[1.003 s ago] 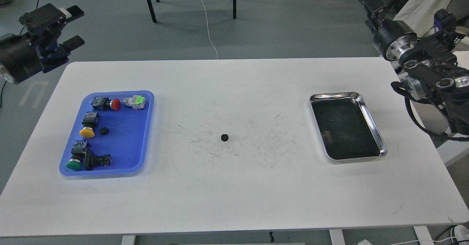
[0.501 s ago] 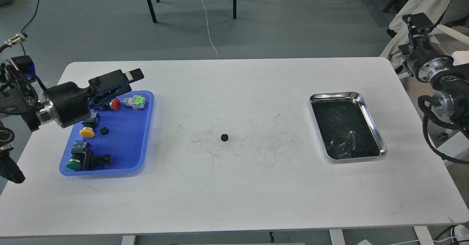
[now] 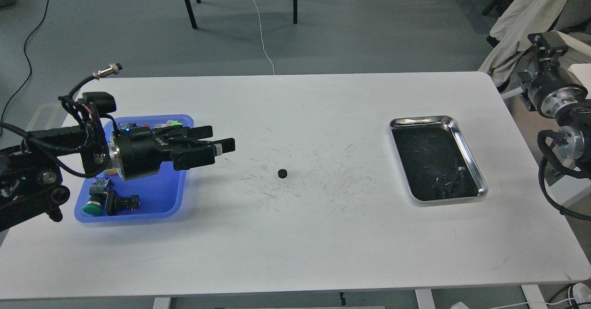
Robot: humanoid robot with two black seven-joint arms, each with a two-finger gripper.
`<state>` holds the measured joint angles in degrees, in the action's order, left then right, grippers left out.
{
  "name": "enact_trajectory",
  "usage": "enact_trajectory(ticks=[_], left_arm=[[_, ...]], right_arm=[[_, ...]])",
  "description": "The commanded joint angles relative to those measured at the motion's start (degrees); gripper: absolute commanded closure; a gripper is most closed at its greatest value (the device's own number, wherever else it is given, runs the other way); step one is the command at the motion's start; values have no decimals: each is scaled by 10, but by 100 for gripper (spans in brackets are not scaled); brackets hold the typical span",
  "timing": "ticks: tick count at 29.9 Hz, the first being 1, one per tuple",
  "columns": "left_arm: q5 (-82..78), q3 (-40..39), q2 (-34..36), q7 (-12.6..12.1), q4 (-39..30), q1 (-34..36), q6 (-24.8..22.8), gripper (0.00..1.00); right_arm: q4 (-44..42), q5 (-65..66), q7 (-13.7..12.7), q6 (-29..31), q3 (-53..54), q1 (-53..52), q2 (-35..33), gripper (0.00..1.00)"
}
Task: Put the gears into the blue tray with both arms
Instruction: 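Reach the left gripper from the blue tray toward the black part, then align the left gripper over the black part and grasp it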
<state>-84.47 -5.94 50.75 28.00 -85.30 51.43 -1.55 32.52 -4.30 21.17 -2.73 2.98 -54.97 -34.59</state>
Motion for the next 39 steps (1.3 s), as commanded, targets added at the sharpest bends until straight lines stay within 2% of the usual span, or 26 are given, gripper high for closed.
enact_trajectory(ticks=[1,8,13,18,22,26,30,36,39], left_arm=[[-19,1,-37,0,6,6,7,2],[-83,5,-125,0,88,11,8,2],[-99,5,-206,0,183,11,9,2],[-133,5,-273,0,280,10,29,7],[-139,8,-333,0,331,4,50,8],[-148,9,-361,0,389,2,73,11],[-163,11,-375,0,397,-12,89,13],[-218,21,-370,0,397,-29,152,15],[-249,23,-370,0,400,-30,161,15]], right_arm=[[0,0,0,-1,24,9,-4,6],[-3,-1,-1,-3,30,14,-7,6],[-3,-8,-3,-7,39,14,-7,6],[-4,-8,-3,-8,39,14,-7,6],[-4,-8,-3,-8,39,15,-8,6],[-5,-8,-3,-9,39,21,-8,6],[-5,-8,-3,-9,38,21,-7,6],[-5,-7,-3,-9,37,21,-7,6],[-7,-7,-3,-9,37,23,-7,6]])
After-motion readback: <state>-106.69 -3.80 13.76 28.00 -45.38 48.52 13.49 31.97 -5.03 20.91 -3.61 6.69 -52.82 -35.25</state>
